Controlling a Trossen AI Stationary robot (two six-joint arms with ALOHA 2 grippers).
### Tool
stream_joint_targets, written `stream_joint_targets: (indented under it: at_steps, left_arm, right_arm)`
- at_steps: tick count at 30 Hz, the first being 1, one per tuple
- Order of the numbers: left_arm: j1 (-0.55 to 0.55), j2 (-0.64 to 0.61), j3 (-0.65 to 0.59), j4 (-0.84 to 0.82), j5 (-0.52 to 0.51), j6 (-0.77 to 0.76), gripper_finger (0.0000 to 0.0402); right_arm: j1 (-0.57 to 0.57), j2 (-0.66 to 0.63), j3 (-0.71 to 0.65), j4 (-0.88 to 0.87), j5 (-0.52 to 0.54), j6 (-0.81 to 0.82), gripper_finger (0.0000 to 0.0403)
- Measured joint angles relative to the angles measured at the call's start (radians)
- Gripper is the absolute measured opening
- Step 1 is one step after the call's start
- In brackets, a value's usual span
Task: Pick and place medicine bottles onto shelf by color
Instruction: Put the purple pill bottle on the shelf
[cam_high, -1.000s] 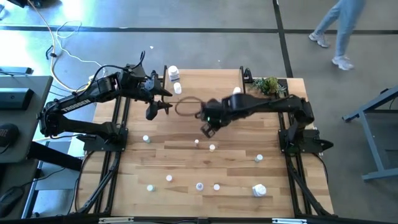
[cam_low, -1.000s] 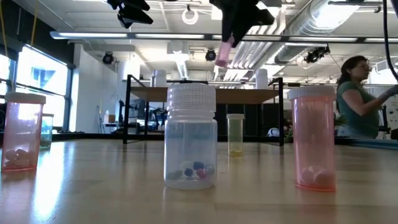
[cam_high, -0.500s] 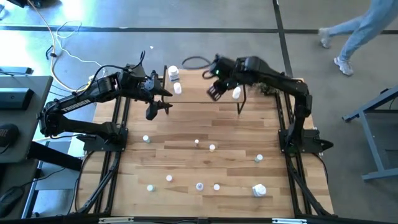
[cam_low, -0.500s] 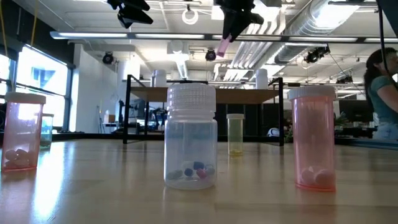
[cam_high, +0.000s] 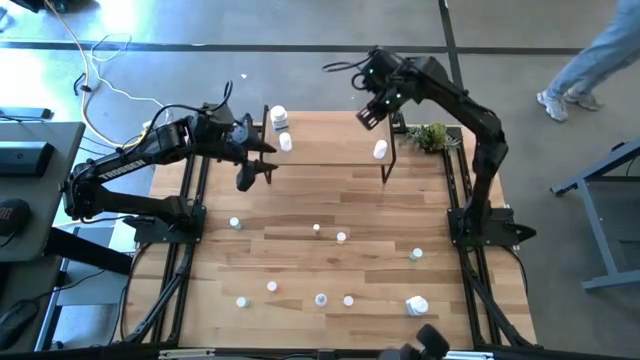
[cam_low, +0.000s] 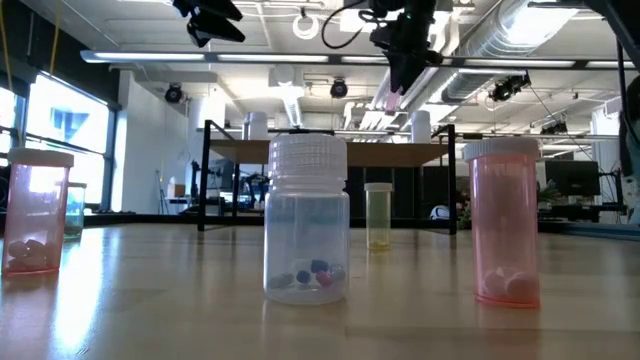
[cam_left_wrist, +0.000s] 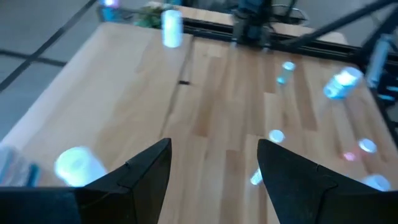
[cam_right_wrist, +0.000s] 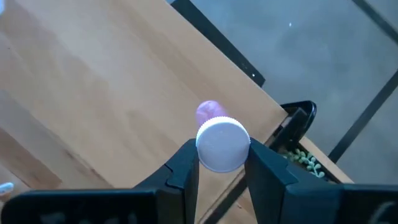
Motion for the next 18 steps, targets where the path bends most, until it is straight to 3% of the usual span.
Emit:
stream_joint_targets:
  at_steps: [8,18]
  left_arm:
    - [0.000,0.000,0.000,0.002,-0.102,-0.046,0.0229]
    - [0.000,0.000,0.000,0.002,-0.128,-0.047,0.0229]
  right_arm:
    - [-0.066,0.036,0.000,-0.054,-0.050,-0.069,0.0094]
    - [-0.054,0.100,0.000,-0.101,-0.055,-0.114,0.0094]
